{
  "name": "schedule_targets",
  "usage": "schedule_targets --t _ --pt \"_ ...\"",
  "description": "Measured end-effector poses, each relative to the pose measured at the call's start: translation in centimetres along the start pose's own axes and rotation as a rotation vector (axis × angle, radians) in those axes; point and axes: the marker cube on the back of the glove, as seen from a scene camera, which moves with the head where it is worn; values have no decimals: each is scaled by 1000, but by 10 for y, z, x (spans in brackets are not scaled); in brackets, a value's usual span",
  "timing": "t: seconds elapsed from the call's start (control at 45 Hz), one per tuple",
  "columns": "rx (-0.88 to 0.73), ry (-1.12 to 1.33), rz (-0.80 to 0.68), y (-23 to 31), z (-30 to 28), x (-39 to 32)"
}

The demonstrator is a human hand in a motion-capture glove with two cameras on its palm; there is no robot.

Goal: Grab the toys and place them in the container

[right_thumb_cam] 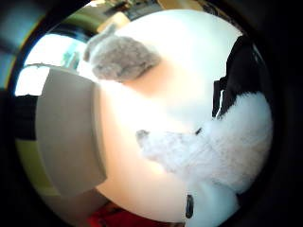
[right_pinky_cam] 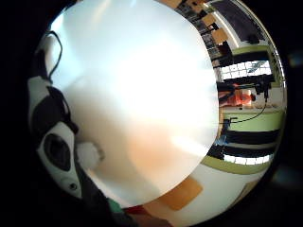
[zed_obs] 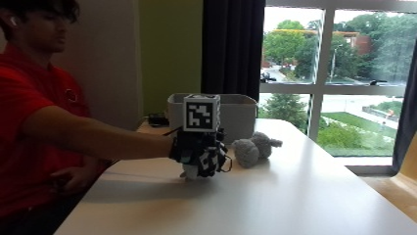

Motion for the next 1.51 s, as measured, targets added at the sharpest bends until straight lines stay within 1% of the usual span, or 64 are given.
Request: schedule_targets --t 0.067,0.178,0.355,0.466,0.555,0.644,0.755,0.844,0.955,1.066,1.177,1.265,1.332,1.421,1.51 --pt "15 -12 11 1 -16 2" --pt "88 -43 30 0 -65 2" --pt "227 -87 -44 2 -164 -33" --pt "248 -149 -173 11 -216 -90" --pt "252 -174 -181 16 -240 -133" --pt "268 -134 -347 29 -253 -189" --pt "282 -91 -477 40 -251 -247" --pt "252 -104 -483 42 -240 -284" --pt "172 -106 -498 41 -224 -301" --pt "81 -112 -544 40 -213 -300" --pt "62 -121 -540 30 -207 -275" --pt "103 -172 -498 17 -201 -243" --pt "123 -193 -444 2 -190 -205" --pt "100 -118 -367 -17 -165 -154" --pt "48 -20 -330 -30 -134 -104"
